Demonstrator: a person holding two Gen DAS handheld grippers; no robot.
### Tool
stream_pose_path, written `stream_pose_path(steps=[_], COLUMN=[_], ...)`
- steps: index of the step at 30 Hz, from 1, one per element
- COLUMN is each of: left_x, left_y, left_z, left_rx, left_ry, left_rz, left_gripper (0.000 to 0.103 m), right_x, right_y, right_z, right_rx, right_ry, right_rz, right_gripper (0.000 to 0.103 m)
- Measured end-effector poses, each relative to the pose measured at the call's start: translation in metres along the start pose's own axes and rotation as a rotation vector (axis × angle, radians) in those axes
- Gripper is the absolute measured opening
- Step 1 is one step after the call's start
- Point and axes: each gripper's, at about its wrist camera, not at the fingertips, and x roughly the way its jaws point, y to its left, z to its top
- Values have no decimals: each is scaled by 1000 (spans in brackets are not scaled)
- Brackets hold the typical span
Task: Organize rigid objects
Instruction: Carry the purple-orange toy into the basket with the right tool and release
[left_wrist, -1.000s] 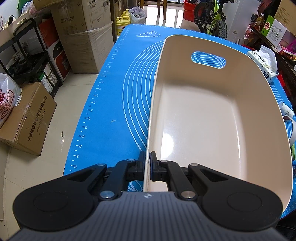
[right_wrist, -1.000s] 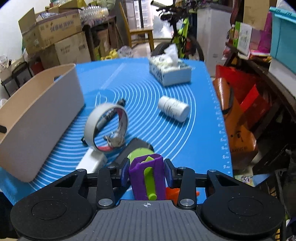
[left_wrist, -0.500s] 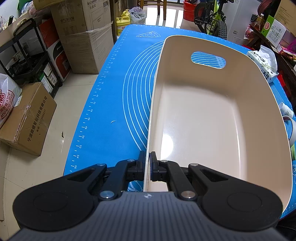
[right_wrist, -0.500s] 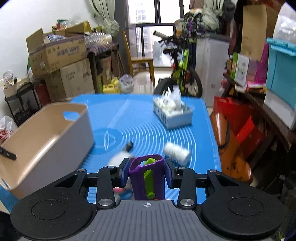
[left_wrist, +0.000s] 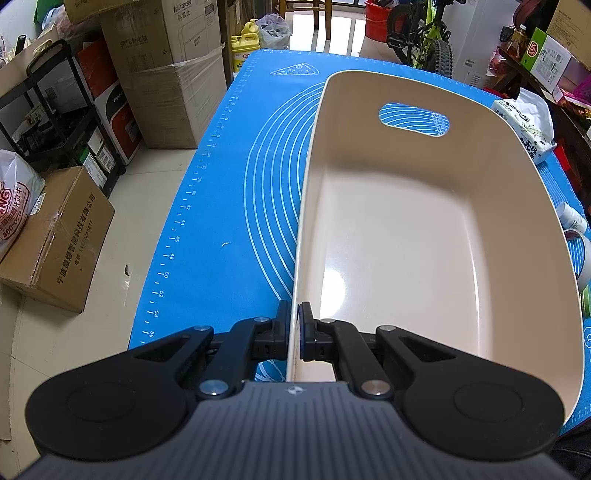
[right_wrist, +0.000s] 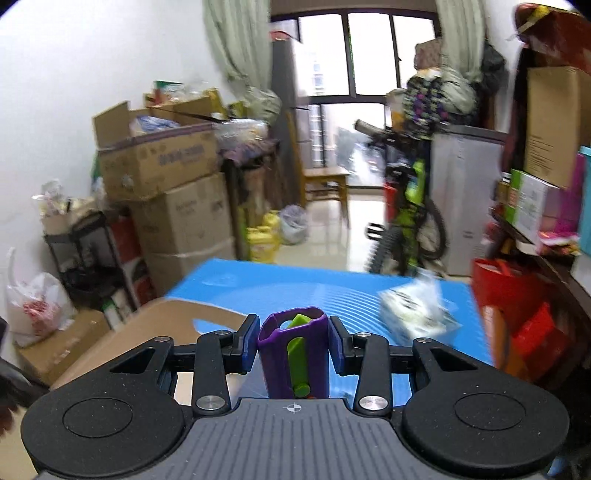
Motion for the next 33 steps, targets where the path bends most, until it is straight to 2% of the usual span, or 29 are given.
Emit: stream_pose_path(steps=[7, 17, 24, 27, 32, 33], left_x=[1, 1, 2, 2, 2, 2], left_y=[0, -1, -2, -1, -1, -1], left_z=[1, 1, 0, 0, 0, 0], left_rx=[1, 3, 5, 5, 5, 5], left_ry=[4, 5, 7, 7, 7, 7], left_rz=[-4, -5, -6, -6, -5, -4], left_gripper=[5, 5, 5, 5, 5, 5], right_x=[47, 100, 125, 126, 108, 102], right_y=[66, 129, 142, 138, 123, 120], right_z=[10, -29, -61, -67, -63, -60], right_rx=[-16, -43, -76, -63, -14, -10], right_ry=[56, 226, 393, 436, 408, 398], right_rz=[101, 156, 146, 139, 147, 154], right_gripper=[46, 46, 46, 46, 52, 58])
